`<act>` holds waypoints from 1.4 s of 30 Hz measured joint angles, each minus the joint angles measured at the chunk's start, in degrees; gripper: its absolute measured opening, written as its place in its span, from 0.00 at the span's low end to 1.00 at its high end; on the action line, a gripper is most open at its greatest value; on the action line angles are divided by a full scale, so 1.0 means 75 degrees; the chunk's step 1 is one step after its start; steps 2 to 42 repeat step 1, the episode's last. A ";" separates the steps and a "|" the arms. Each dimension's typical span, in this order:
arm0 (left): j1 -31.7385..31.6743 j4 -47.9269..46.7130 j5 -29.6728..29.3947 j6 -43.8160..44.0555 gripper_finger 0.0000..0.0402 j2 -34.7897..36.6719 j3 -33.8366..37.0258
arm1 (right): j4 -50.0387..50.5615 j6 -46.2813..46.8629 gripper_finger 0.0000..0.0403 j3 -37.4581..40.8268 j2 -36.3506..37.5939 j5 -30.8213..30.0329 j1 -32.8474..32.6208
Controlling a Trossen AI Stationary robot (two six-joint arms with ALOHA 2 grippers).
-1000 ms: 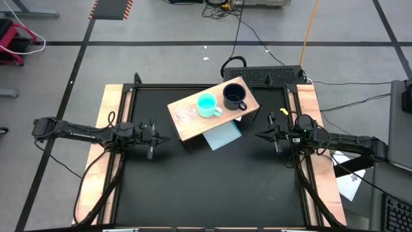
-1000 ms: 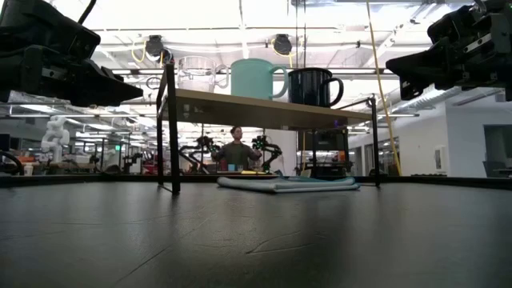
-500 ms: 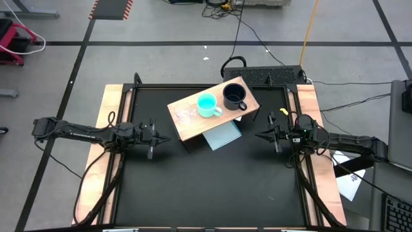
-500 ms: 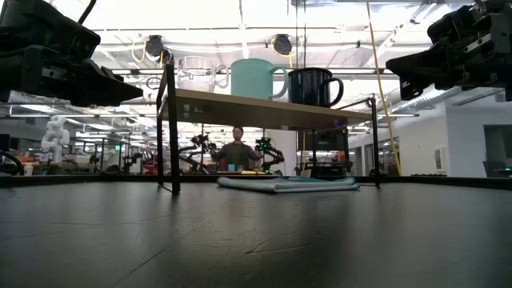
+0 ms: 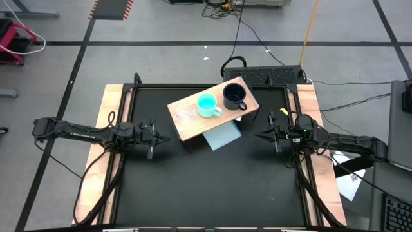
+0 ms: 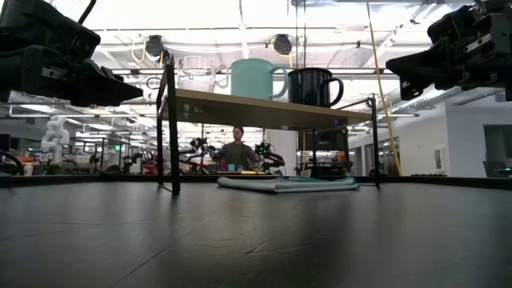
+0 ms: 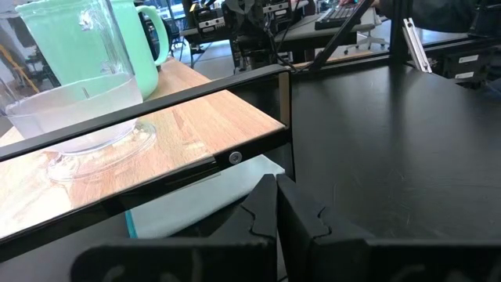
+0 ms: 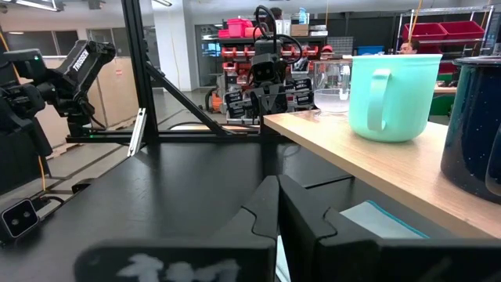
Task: Stack small to large cups/mugs on shelf
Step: Return to Home Position
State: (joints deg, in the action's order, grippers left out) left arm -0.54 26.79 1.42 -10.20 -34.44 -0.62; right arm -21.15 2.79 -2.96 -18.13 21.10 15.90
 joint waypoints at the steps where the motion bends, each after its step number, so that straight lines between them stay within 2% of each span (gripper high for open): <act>1: 0.0001 0.0002 -0.0001 0.0000 0.01 0.0000 0.0000 | 0.0000 -0.0002 0.00 0.0003 0.0002 0.0001 0.0000; 42: 0.0001 0.0002 -0.0001 0.0000 0.01 0.0000 0.0000 | 0.0000 -0.0002 0.00 0.0003 0.0002 0.0001 0.0000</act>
